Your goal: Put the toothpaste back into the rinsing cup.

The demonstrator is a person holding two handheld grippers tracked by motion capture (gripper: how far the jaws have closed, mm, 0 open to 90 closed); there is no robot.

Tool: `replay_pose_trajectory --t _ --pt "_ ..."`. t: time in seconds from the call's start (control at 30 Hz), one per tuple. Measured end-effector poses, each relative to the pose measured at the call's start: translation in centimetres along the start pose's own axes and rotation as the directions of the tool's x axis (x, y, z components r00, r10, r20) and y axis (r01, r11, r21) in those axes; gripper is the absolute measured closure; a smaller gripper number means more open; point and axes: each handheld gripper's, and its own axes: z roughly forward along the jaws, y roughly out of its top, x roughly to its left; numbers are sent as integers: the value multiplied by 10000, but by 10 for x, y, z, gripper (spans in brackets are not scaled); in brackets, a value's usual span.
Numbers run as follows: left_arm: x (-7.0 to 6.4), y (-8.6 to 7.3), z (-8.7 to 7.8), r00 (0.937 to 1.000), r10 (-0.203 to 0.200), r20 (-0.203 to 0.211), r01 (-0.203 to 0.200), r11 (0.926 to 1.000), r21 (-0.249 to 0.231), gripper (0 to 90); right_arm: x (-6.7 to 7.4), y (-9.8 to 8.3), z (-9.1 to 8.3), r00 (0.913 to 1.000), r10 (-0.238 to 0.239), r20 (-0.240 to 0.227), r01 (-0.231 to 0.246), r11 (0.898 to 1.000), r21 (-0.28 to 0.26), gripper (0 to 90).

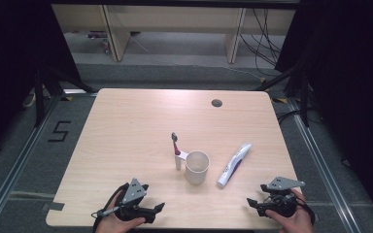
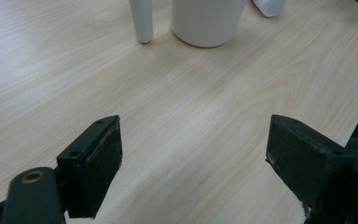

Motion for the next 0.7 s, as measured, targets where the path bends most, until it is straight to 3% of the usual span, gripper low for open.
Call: replay_pose_trajectory --t 0.03,0.13,0.2,0.3,0.33,0.37,0.5,0.53,0.57,0.7 --pt "-1 -1 1 9999 -130 12 130 9999 -15 178 0 0 0 10000 -48 17 48 10000 36 244" --pt "0 -6 3 10000 -19 76 18 9997 226 178 1 0 0 9999 80 73 -81 10000 28 243" --pt "0 -7 4 9996 -214 196 212 9997 120 178 2 1 1 9997 184 186 -186 9998 115 243" --pt "2 -9 4 9998 -196 74 195 9996 204 178 0 4 1 9994 44 336 -48 9999 141 244" --pt "2 -9 3 9998 -173 42 172 9997 161 178 2 5 2 9989 288 381 -292 9995 99 244" --pt "1 -9 3 9997 -211 86 210 9997 97 178 -1 8 2 9994 38 351 -44 9999 163 244" --pt "1 -10 2 10000 -58 33 57 9996 276 178 -4 15 3 9983 289 508 -296 9995 138 242" --pt "0 -11 2 9999 -101 64 99 9996 276 178 -2 18 2 9954 851 451 -861 9961 216 242" --pt "0 -10 2 9999 -96 60 94 9995 286 178 -5 20 4 9973 591 443 -594 9982 67 242" --pt "1 -11 3 9998 -172 72 169 9995 282 178 -12 33 5 9968 561 566 -557 9984 -86 239"
